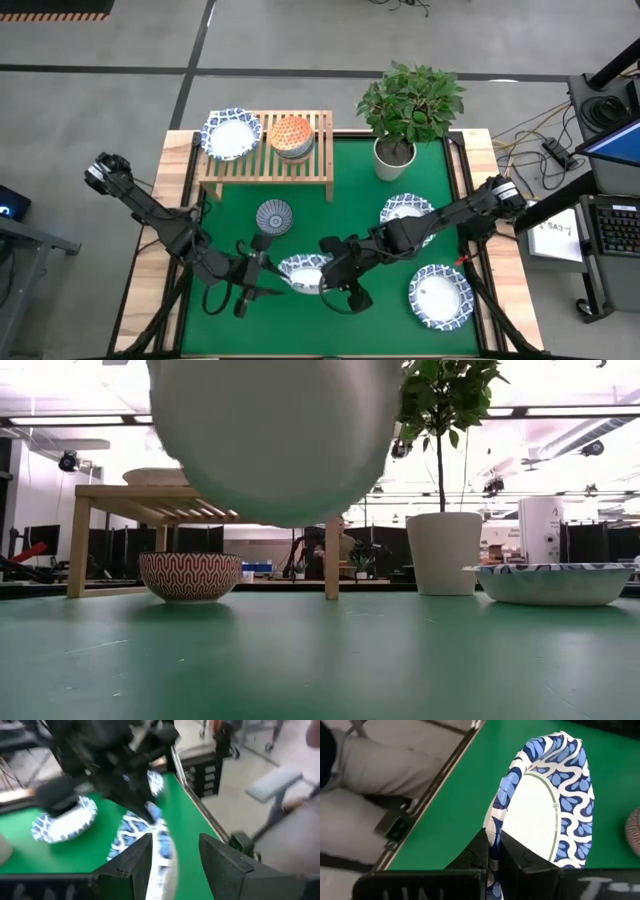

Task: Place and stack bowls onto a shelf
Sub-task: Stack the center white bowl on top of the other white bowl on the shelf

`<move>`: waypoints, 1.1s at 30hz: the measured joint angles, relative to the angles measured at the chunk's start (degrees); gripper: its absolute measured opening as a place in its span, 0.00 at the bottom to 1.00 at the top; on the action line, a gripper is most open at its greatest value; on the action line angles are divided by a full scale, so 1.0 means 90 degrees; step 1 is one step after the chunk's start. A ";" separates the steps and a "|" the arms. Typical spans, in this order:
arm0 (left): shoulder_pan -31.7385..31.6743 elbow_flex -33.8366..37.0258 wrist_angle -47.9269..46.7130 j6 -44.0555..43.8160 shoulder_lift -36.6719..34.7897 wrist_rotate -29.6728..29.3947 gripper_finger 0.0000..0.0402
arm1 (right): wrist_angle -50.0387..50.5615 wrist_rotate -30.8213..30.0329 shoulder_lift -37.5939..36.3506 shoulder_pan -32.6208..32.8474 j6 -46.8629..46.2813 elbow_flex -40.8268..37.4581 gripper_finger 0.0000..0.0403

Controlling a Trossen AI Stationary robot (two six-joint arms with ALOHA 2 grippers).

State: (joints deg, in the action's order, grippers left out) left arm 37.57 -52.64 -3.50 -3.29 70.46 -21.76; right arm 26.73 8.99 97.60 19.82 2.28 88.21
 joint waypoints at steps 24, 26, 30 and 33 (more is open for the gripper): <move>-0.0042 0.0017 -0.1115 -0.0808 0.0167 -0.1015 0.06 | -0.0309 0.0002 0.0002 -0.0154 0.0080 -0.0032 0.03; -0.0042 0.0017 -0.1113 -0.0815 0.0167 -0.1008 0.02 | -0.0404 0.0005 0.0002 -0.0153 0.0080 -0.0032 0.03; -0.0042 0.0017 -0.1105 -0.0862 0.0167 -0.1010 0.01 | -0.0494 0.0005 0.0002 -0.0149 0.0078 -0.0032 0.06; -0.0042 0.0017 -0.1082 -0.0864 0.0158 -0.1010 0.01 | -0.0534 -0.0023 0.0002 -0.0156 -0.0011 -0.0032 0.14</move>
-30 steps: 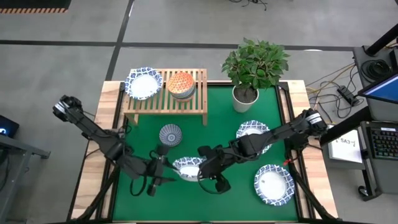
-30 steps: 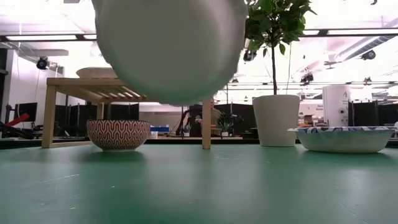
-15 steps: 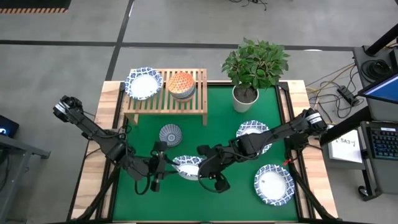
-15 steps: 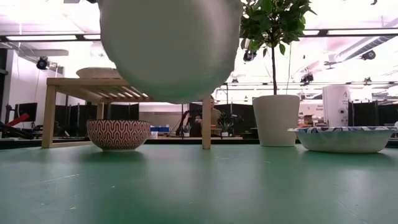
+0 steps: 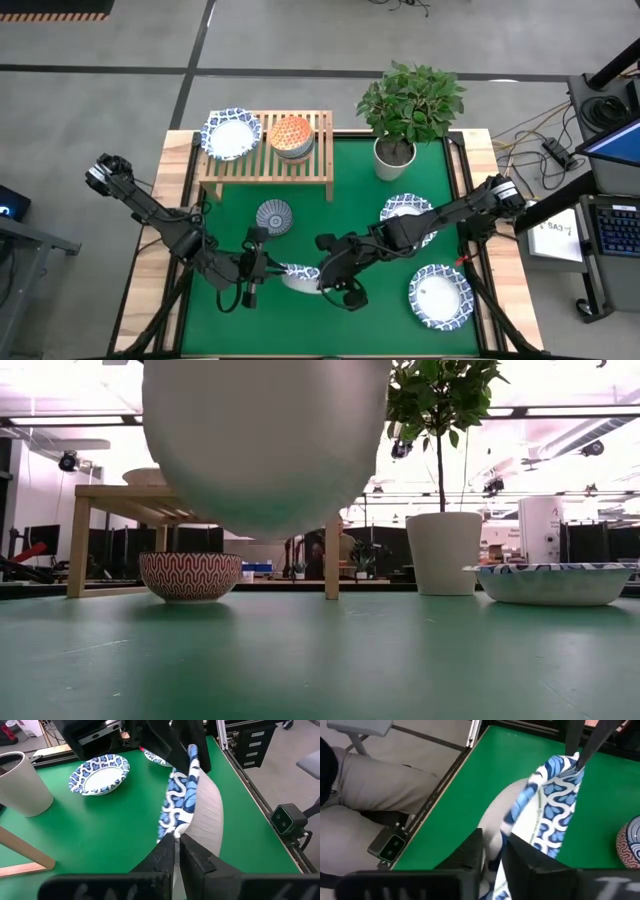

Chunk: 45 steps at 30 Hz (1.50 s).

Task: Place and stack bowls onto a shelf
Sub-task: Stack the center white bowl on top of the other white bowl on the shelf

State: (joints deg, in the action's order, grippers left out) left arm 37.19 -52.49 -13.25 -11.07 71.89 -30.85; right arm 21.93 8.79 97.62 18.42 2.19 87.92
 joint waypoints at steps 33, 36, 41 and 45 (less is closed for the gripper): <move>-0.0583 -0.6487 -0.8395 -0.1589 0.0186 -0.3348 0.00 | 0.0677 -0.2158 -0.2126 0.0036 -0.0468 -0.0687 0.45; -0.1179 -0.6628 -0.8525 -0.1319 0.0176 -0.3509 0.00 | 0.0683 -0.2153 -0.2052 0.0036 -0.0453 -0.0787 0.45; -0.2735 -0.6400 -0.8528 -0.1115 0.0055 -0.3510 0.00 | 0.0604 -0.2157 -0.2030 0.0033 -0.0436 -0.0923 0.45; -0.4167 -0.5876 -0.8530 -0.0993 -0.0060 -0.3268 0.00 | 0.0588 -0.2153 -0.2033 0.0033 -0.0574 -0.0974 0.45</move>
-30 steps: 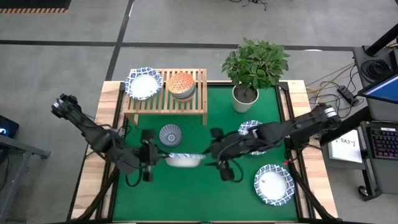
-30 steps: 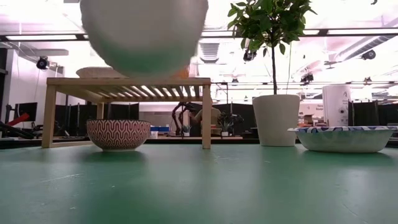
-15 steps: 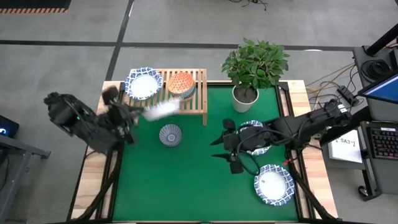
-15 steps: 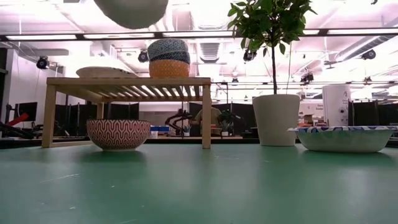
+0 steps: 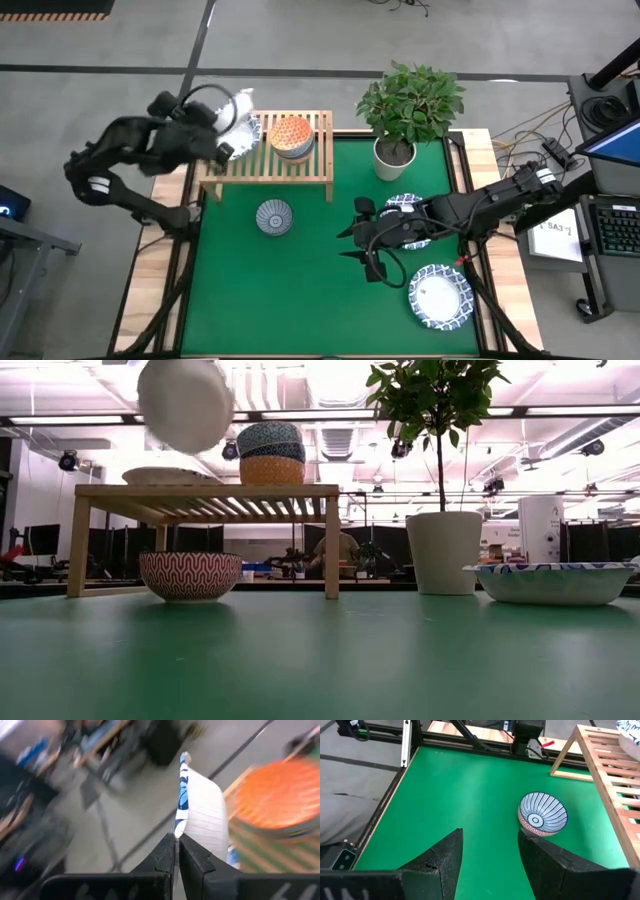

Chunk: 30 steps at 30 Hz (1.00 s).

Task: Place and stack bowls onto a shelf
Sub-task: Stack the center white bowl on top of the other white bowl on the shelf

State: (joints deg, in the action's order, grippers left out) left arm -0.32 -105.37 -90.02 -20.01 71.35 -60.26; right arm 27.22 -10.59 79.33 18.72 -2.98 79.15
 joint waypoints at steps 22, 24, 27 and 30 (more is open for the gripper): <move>-0.1894 0.1974 0.0443 0.0171 0.0107 0.0590 0.10 | -0.0058 -0.0002 0.0068 0.0000 -0.0292 -0.0012 0.45; -0.1894 0.1973 0.0445 0.0276 0.0105 0.0587 0.12 | -0.0058 0.0000 0.0068 0.0000 -0.0292 -0.0012 0.45; -0.1894 0.1973 0.0533 0.0523 0.0102 0.0582 0.15 | -0.0060 -0.0002 0.0068 0.0000 -0.0290 -0.0012 0.45; -0.1892 0.1973 0.0565 0.0552 0.0115 0.0592 0.14 | -0.0061 -0.0002 0.0068 0.0000 -0.0290 -0.0012 0.45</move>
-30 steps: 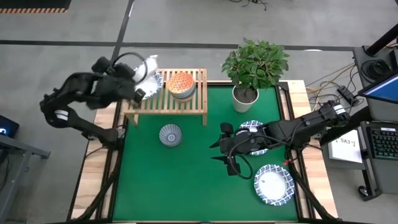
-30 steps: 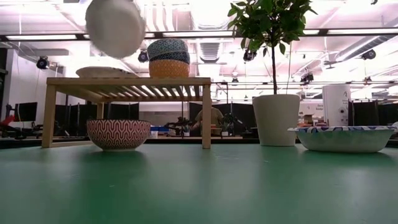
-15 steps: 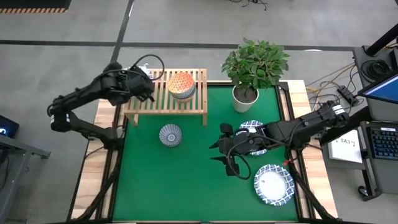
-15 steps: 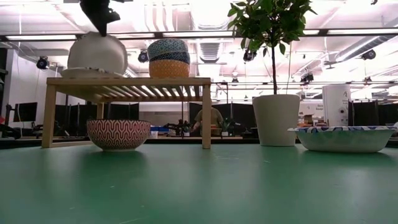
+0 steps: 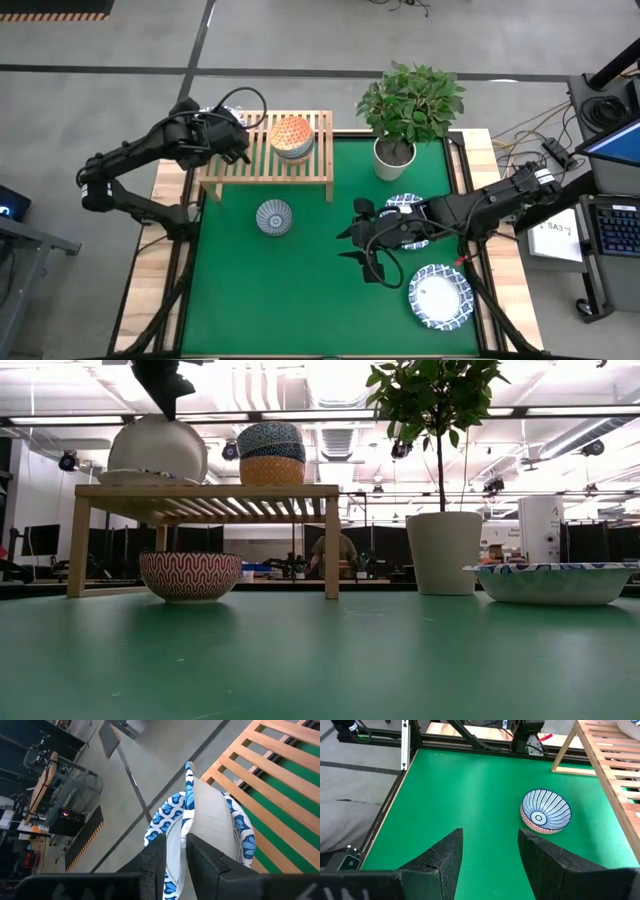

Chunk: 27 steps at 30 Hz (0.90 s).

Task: Place and stack bowls onto a shelf
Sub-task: Stack the center white bowl on top of the other white bowl on the shelf

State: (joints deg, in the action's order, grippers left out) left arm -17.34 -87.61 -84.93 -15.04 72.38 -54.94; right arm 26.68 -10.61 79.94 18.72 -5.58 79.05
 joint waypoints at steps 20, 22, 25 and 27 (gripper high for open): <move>0.0226 0.0000 0.0668 0.0118 0.0192 0.2095 0.05 | 0.0002 0.0000 0.0000 0.0000 0.0067 0.0000 0.45; 0.0228 0.0000 0.0596 -0.0006 0.0199 0.2108 0.05 | 0.0002 0.0000 0.0000 0.0000 0.0068 0.0000 0.45; 0.0226 0.0000 0.0478 -0.0050 0.0199 0.2064 0.06 | 0.0002 0.0000 0.0000 0.0000 0.0070 0.0000 0.45; 0.0226 0.0000 0.0479 -0.0053 0.0199 0.2031 0.08 | 0.0004 0.0000 0.0000 0.0000 0.0070 0.0000 0.45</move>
State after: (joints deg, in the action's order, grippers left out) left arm -15.31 -87.61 -80.62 -15.52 74.17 -36.65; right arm 26.71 -10.61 79.94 18.72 -4.95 79.05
